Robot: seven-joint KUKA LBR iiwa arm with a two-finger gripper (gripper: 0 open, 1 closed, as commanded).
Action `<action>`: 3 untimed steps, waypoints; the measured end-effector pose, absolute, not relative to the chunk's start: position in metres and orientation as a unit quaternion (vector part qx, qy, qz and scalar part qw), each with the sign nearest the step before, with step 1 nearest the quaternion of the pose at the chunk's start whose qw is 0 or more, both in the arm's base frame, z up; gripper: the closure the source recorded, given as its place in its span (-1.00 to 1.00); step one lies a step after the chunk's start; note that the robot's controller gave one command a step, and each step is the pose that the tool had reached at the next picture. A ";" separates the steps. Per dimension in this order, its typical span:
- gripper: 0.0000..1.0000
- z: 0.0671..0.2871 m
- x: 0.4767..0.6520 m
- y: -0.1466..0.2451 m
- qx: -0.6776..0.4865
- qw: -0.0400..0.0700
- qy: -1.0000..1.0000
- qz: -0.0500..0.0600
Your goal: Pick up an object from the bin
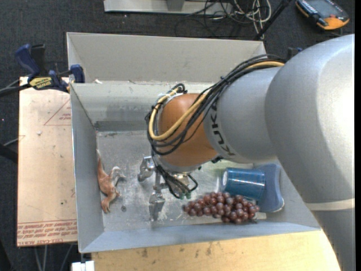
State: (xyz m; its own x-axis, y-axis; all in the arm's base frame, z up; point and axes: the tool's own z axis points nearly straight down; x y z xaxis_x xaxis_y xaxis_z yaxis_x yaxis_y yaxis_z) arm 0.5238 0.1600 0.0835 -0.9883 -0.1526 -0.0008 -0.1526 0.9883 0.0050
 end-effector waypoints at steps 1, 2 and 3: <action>-1.00 0.090 0.526 0.126 -0.147 0.000 0.989 -0.001; -1.00 0.094 0.524 0.121 -0.056 0.000 0.998 0.001; -1.00 0.125 0.514 0.080 -0.121 -0.002 0.993 0.002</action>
Offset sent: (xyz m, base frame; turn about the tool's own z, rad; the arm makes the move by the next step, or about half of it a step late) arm -0.0025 -0.0525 0.0178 -0.2121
